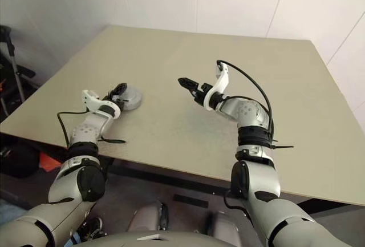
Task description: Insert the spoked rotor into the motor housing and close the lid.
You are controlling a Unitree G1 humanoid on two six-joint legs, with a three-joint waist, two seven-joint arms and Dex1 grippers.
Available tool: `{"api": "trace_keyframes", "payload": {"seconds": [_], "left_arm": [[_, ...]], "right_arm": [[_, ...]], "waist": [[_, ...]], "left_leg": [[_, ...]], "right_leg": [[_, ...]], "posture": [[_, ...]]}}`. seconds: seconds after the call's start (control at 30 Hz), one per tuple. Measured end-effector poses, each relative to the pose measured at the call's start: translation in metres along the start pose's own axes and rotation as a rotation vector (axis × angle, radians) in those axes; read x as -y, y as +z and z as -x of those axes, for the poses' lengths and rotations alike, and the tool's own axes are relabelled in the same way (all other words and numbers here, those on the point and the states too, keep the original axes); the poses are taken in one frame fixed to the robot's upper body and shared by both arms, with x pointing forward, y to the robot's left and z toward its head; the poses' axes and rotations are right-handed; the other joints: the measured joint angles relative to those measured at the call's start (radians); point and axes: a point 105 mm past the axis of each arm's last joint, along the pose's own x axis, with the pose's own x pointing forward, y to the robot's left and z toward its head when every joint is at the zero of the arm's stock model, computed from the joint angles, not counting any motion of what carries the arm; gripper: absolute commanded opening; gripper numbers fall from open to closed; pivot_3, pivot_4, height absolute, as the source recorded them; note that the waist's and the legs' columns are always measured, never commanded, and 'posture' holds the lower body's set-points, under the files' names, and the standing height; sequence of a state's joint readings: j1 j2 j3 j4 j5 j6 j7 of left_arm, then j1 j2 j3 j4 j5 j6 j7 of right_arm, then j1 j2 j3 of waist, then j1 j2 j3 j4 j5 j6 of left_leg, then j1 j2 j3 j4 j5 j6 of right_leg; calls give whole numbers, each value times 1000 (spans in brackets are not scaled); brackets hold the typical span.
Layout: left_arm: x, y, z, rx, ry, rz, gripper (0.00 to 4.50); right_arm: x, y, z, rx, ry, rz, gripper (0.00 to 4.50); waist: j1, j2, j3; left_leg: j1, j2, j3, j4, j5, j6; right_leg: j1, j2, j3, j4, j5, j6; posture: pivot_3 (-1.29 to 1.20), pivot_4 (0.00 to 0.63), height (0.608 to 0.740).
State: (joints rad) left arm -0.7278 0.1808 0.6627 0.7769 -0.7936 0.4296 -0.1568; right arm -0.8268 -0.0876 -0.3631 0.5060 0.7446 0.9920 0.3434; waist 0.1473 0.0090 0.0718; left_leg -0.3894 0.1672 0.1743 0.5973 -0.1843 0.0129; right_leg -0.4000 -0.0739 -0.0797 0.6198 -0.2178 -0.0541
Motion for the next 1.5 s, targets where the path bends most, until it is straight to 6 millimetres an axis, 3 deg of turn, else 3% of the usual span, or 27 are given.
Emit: {"api": "trace_keyframes", "payload": {"seconds": [0.13, 0.33, 0.43, 0.5, 0.57, 0.7, 0.77, 0.83, 0.97, 1.1, 1.4, 1.5], "left_arm": [[-13, 21, 2, 81, 78, -73, 4466], [-26, 88, 16, 297, 219, -253, 4466], [-18, 96, 16, 324, 213, -371, 4466], [-4, 86, 10, 299, 153, -470, 4466], [27, 68, 6, 257, -12, -604, 4466], [105, -5, 27, 3, -549, -818, 4466], [123, -37, 40, -125, -699, -925, 4466], [119, -55, 48, -232, -740, -1039, 4466], [85, -97, 58, -448, -755, -1215, 4466], [76, -108, 59, -483, -753, -1253, 4466], [78, -108, 57, -456, -754, -1262, 4466], [79, -100, 54, -416, -724, -1256, 4466]], "right_arm": [[2, 0, -1, -7, -6, -2, 4339], [15, -4, 1, -48, -53, 2, 4339], [13, -5, -1, -53, -41, 66, 4339], [11, -2, -1, -36, -35, 193, 4339], [9, 3, 1, 12, -15, 345, 4339], [12, 14, 19, 34, 33, 587, 4339], [18, 26, 36, 6, 29, 712, 4339], [24, 39, 53, -15, 9, 811, 4339], [73, 58, 88, -127, -237, 1029, 4339], [104, 54, 100, -174, -351, 1067, 4339], [96, 44, 83, -170, -274, 1112, 4339], [94, 45, 82, -153, -274, 1131, 4339]], "waist": [[-7, 0, 0], [-17, 0, 0], [-11, 0, 0], [-2, -1, 0], [8, -2, 0], [11, -3, 0], [7, -3, 0], [-2, -3, 0], [-22, -3, 0], [-31, -3, 1], [-37, -2, 1], [-38, -2, 1]], "left_leg": [[1, 0, 0, 0, 0, 0], [1, 0, 0, 0, 0, 0], [1, 0, 0, 0, 0, 0], [1, 0, 0, 0, 0, 0], [0, 0, 0, 0, 0, 0], [-1, -2, 1, 2, -1, 2], [0, -2, 1, 2, -1, 2], [5, -1, 2, 2, -1, 2], [13, 1, 2, 1, -1, 1], [12, 1, 2, 1, -1, 2], [10, 1, 2, 4, -4, 8], [9, 2, 2, 6, -5, 9]], "right_leg": [[1, 0, 0, 0, 0, 0], [1, 0, 0, 0, 0, 0], [2, 0, 0, 0, 0, 0], [2, 0, 0, 0, 0, 0], [2, -1, 0, 0, 0, 0], [2, -3, 0, 0, -2, -4], [2, -3, 0, 1, -2, -5], [4, -2, 1, 3, -4, -6], [10, 0, 1, 3, -8, -3], [9, 0, 1, 4, -5, -9], [9, 0, 0, 3, -5, -11], [10, 0, 0, 4, -5, -11]], "posture": [[0, 0, 740], [0, 0, 740], [0, 0, 740], [0, 0, 740], [0, 0, 740], [0, 0, 740], [0, 0, 740], [0, 0, 740], [0, 0, 740], [0, 0, 740], [0, 0, 740], [0, 0, 740]]}}
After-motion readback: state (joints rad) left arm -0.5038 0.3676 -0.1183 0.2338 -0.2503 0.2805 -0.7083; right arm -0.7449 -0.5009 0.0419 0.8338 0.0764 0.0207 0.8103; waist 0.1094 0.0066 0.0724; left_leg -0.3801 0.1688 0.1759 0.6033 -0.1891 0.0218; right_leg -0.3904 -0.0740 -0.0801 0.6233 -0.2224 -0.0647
